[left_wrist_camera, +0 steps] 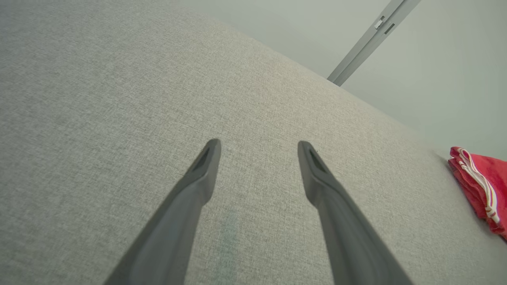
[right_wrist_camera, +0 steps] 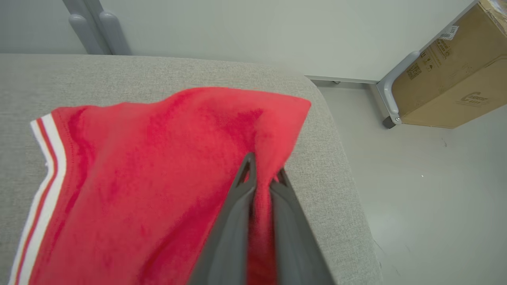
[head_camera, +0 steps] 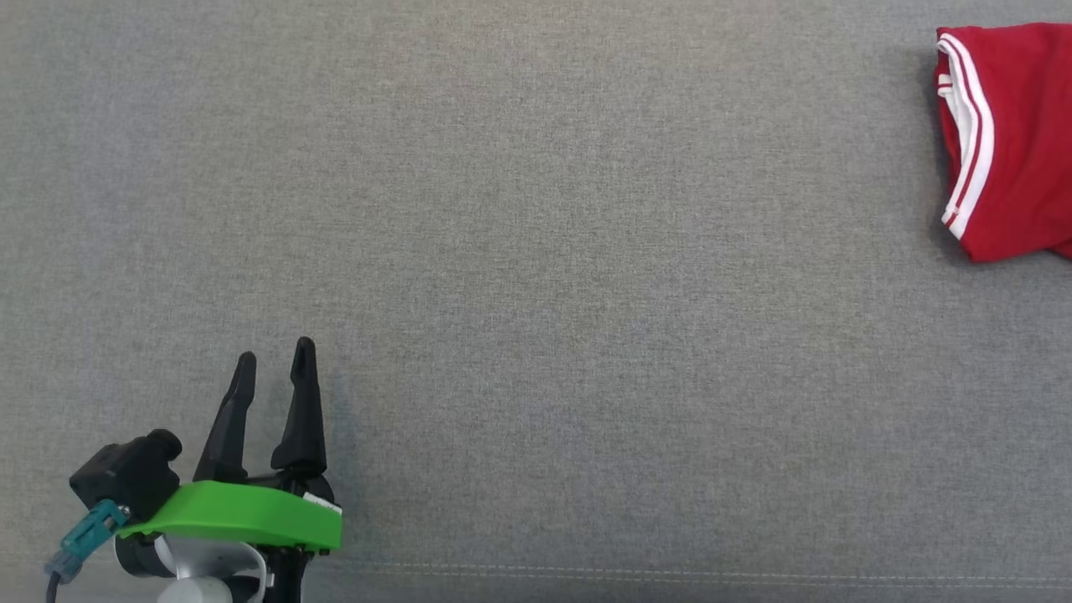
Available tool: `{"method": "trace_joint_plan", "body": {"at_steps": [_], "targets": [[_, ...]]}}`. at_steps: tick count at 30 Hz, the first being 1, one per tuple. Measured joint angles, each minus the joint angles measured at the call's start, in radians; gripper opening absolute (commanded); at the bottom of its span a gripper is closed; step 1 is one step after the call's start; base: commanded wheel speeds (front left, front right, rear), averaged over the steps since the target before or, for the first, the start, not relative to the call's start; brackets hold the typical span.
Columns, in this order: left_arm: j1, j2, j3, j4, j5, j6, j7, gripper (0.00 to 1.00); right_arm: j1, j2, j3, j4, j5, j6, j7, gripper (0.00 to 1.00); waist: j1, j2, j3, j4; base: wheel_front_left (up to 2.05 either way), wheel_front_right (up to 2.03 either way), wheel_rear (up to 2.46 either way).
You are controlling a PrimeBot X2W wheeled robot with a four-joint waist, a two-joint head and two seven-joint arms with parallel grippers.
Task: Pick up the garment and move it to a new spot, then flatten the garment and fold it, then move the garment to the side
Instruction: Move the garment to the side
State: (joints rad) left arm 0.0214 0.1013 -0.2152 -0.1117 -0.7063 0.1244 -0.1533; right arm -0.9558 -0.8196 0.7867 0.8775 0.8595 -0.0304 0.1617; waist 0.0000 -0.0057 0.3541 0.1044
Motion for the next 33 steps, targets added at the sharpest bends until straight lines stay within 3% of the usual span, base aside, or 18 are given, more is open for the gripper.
{"method": "trace_joint_plan", "body": {"at_steps": [1,2,3,4,11,20,33], "targets": [[-0.003,0.004,0.003,-0.002,0.002,0.0,0.004,1.0,0.0,0.002,0.0,0.007,-0.001,-0.011,-0.01,0.42,0.0,0.0,0.006,-0.001,0.0,0.0,0.0],[-0.004,0.007,0.006,-0.003,0.002,0.0,0.004,1.0,0.001,0.006,0.0,0.015,-0.001,-0.017,-0.015,0.42,0.0,0.0,0.011,-0.002,0.0,0.0,0.0],[-0.005,0.007,0.01,-0.005,0.006,0.0,0.005,1.0,0.002,0.012,0.0,0.021,-0.001,-0.02,-0.021,0.87,0.0,0.0,0.015,-0.003,0.0,0.0,0.0],[-0.005,0.008,0.015,-0.007,0.009,0.0,0.009,1.0,0.003,0.023,0.0,0.028,-0.001,-0.03,-0.028,1.0,0.0,0.0,0.019,-0.006,0.0,0.0,0.0],[-0.006,0.011,0.022,-0.022,0.03,0.0,0.021,1.0,0.019,0.071,0.001,0.057,-0.001,-0.042,-0.064,1.0,0.0,0.0,0.029,-0.031,0.0,0.0,0.0],[-0.007,0.01,0.023,-0.022,0.034,0.0,0.037,1.0,0.056,0.069,-0.023,0.123,-0.001,-0.068,-0.138,1.0,0.0,0.0,0.01,-0.077,0.0,0.0,0.0],[-0.062,-0.004,-0.014,-0.006,0.03,-0.02,0.028,1.0,0.004,0.165,-0.035,0.035,-0.021,-0.065,-0.351,1.0,0.0,0.0,-0.079,-0.145,0.0,0.0,0.0]]}}
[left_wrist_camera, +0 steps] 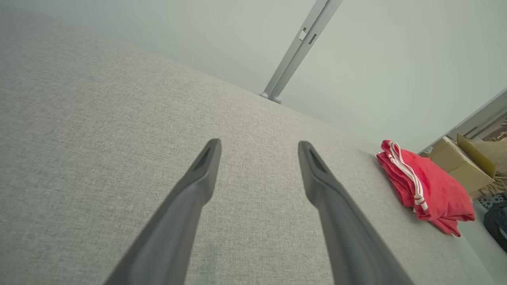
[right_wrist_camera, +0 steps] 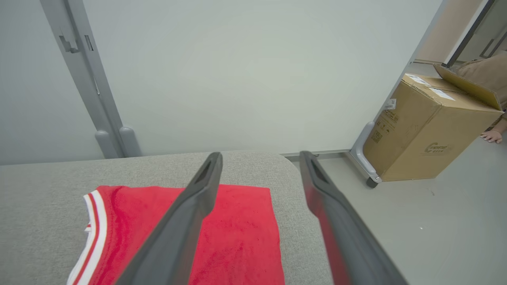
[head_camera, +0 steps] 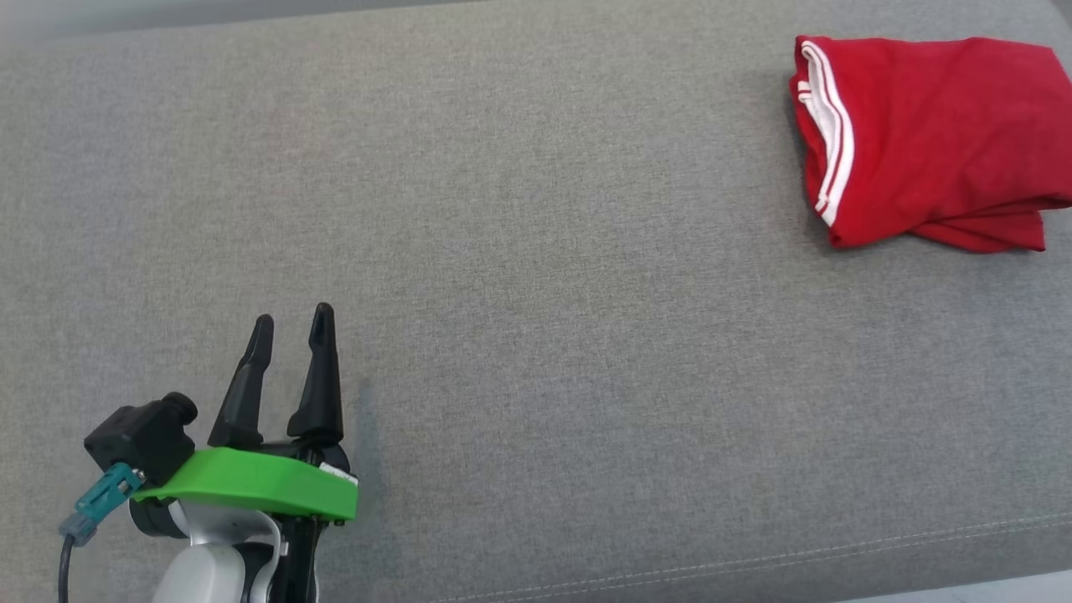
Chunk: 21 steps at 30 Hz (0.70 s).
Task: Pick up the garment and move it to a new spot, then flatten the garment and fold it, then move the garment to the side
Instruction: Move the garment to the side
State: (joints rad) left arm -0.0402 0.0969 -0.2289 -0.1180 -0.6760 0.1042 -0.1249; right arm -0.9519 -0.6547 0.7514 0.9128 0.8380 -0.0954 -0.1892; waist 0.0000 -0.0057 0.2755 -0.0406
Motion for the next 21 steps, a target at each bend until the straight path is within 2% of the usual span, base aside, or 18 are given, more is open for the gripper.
{"method": "trace_joint_plan", "body": {"at_steps": [6,10,18,21], "targets": [[-0.02,-0.014,0.007,0.05,-0.006,-0.003,-0.031,1.0,0.012,0.069,0.005,-0.052,-0.002,0.034,-0.058,1.0,0.0,0.0,-0.082,-0.037,0.0,0.0,0.0],[-0.021,-0.018,0.031,0.083,0.004,-0.003,-0.067,1.0,0.067,0.111,0.008,-0.07,-0.003,0.035,-0.063,1.0,0.0,0.0,-0.133,-0.057,0.0,0.0,0.0],[0.0,-0.014,0.06,0.139,0.09,0.002,-0.096,1.0,0.198,0.173,-0.003,-0.131,-0.001,0.031,-0.063,1.0,0.0,0.0,-0.234,-0.091,0.0,0.0,0.0],[0.012,-0.015,0.061,0.145,0.096,0.003,-0.096,1.0,0.231,0.185,-0.047,-0.195,-0.007,0.013,-0.063,1.0,0.0,0.0,-0.263,-0.099,0.0,0.0,0.0]]}}
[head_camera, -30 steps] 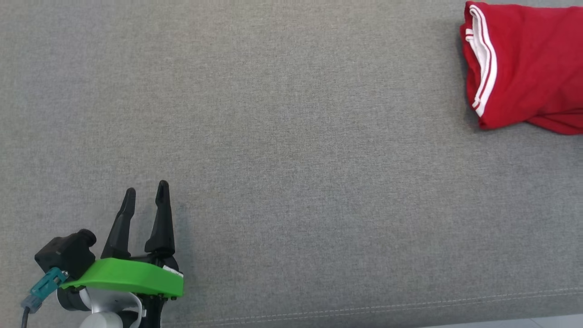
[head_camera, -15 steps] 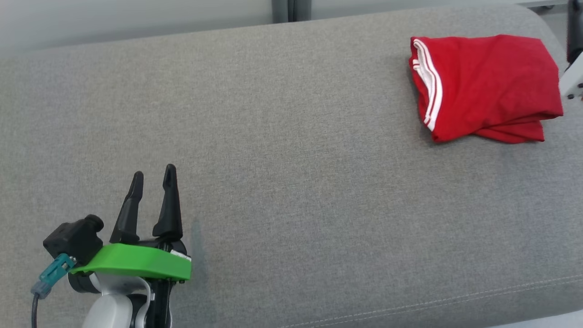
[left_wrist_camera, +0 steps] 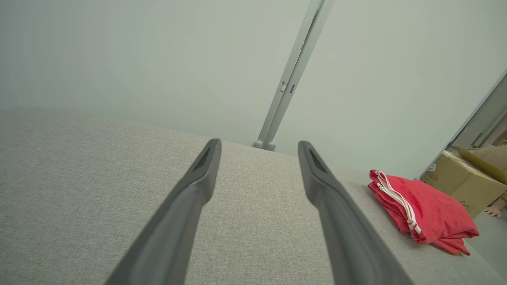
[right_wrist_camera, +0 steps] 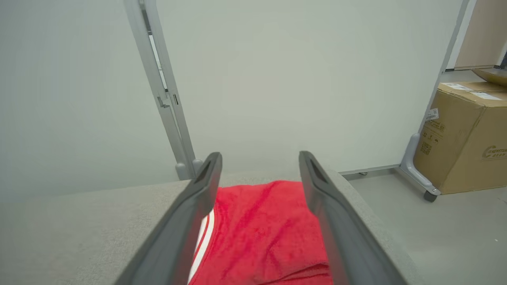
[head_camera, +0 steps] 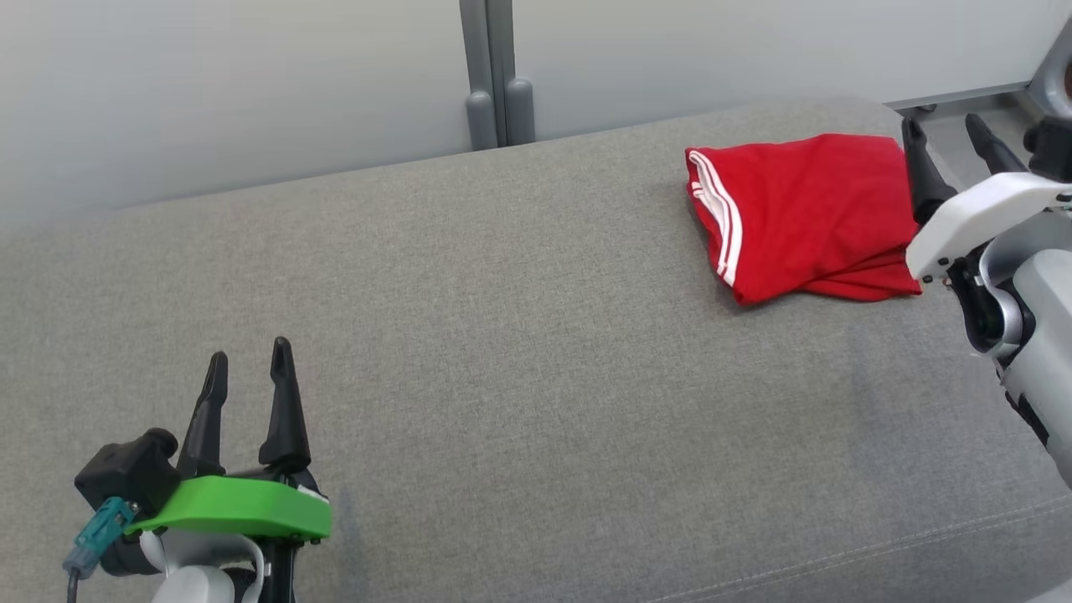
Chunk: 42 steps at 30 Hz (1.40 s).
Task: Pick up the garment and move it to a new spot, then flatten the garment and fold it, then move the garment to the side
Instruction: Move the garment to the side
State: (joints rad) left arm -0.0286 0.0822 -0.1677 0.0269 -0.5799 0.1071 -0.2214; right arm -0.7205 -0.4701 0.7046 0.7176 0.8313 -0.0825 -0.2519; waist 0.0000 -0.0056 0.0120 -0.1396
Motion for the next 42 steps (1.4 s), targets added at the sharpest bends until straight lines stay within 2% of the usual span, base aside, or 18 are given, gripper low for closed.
{"method": "trace_joint_plan", "body": {"at_steps": [4,10,17,24,28,32,42], "targets": [[0.016,0.003,0.005,0.013,0.038,0.001,-0.003,1.0,0.038,0.021,-0.044,-0.078,-0.023,-0.016,0.0,1.0,0.0,-0.0001,-0.025,-0.002,0.0,0.0,0.0],[0.062,0.012,0.035,0.033,0.064,0.009,-0.01,1.0,0.146,0.102,-0.046,-0.18,-0.092,-0.027,0.0,1.0,0.0,0.0,-0.032,0.003,0.0,0.0,0.0],[0.085,0.016,0.043,0.052,0.092,0.009,-0.01,1.0,0.26,0.133,-0.095,-0.271,-0.162,-0.042,0.0,1.0,0.0,0.0,-0.033,0.024,0.0,0.0,0.0],[0.114,0.003,0.05,0.059,0.101,0.01,-0.018,1.0,0.379,0.172,-0.149,-0.331,-0.215,-0.044,0.0,1.0,-0.0001,0.0,-0.038,0.041,0.0,0.0,0.0],[0.142,0.003,0.065,0.056,0.104,0.012,-0.019,1.0,0.44,0.216,-0.179,-0.356,-0.243,-0.043,0.0,1.0,0.0,0.0,-0.042,0.046,0.0,0.0,0.0],[0.162,-0.001,0.066,0.056,0.118,0.016,-0.019,1.0,0.507,0.228,-0.218,-0.368,-0.28,-0.044,0.0,1.0,0.0,0.0,-0.045,0.049,0.0,0.0,0.0],[0.174,-0.006,0.058,0.052,0.12,0.016,-0.022,1.0,0.588,0.282,-0.238,-0.417,-0.351,-0.044,0.0,1.0,-0.0001,0.0,-0.05,0.051,0.0,0.0,0.0]]}}
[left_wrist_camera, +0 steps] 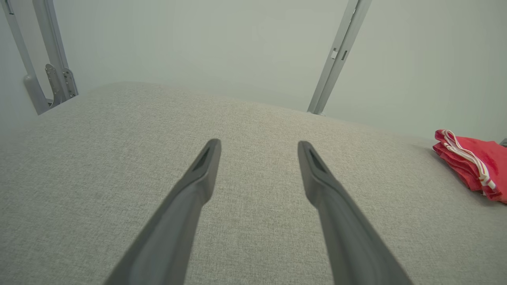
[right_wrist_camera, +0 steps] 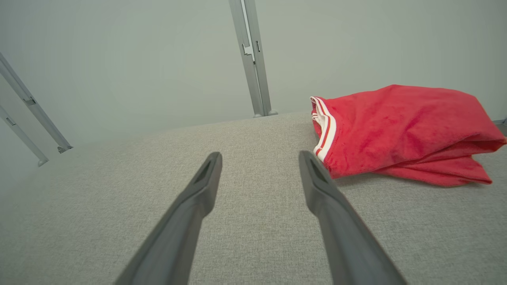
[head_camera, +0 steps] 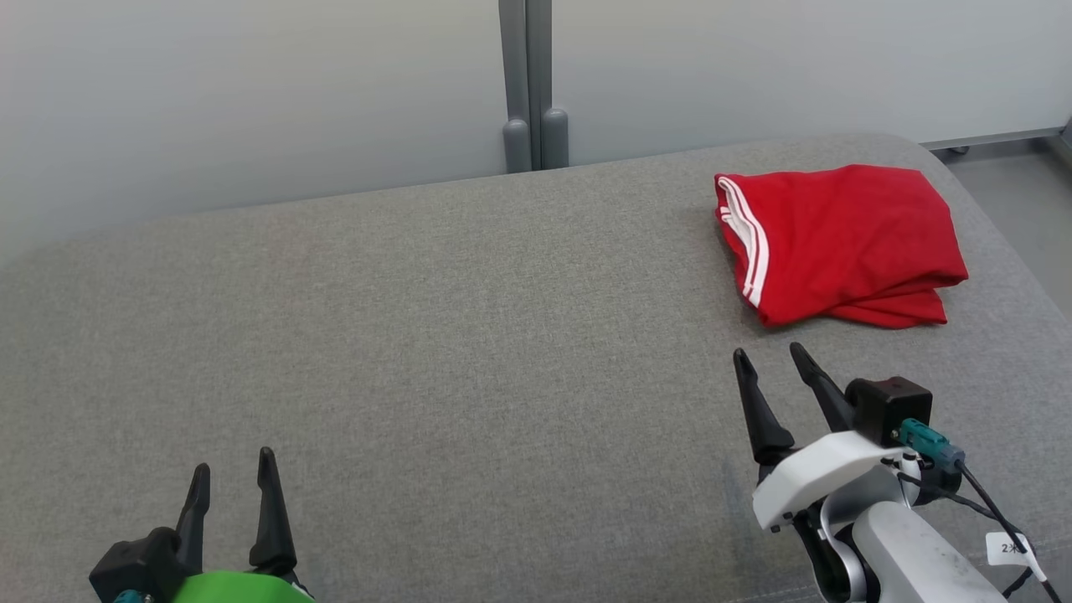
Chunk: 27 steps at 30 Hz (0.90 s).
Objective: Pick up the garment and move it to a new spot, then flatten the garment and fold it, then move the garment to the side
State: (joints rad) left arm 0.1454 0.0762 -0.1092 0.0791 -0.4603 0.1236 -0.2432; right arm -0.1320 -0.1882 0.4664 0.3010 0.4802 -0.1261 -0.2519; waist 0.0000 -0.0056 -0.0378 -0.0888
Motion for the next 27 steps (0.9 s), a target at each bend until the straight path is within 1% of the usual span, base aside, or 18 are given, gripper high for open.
{"method": "trace_joint_plan", "body": {"at_steps": [10,19,27], "targets": [[0.001,-0.003,-0.019,-0.004,0.008,0.0,-0.005,1.0,0.045,0.027,-0.028,-0.038,-0.062,0.0,0.0,1.0,0.0,0.0,-0.004,-0.003,0.0,0.0,0.0],[0.002,-0.005,-0.022,-0.006,0.022,0.0,-0.005,1.0,0.072,0.036,-0.056,-0.067,-0.105,0.0,0.0,1.0,0.0,0.0,-0.006,-0.003,0.0,0.0,0.0],[0.004,-0.006,-0.026,-0.006,0.025,0.0,-0.006,1.0,0.102,0.053,-0.073,-0.081,-0.123,0.0,0.0,1.0,0.0,0.0,-0.009,-0.003,0.0,0.0,0.0]]}}
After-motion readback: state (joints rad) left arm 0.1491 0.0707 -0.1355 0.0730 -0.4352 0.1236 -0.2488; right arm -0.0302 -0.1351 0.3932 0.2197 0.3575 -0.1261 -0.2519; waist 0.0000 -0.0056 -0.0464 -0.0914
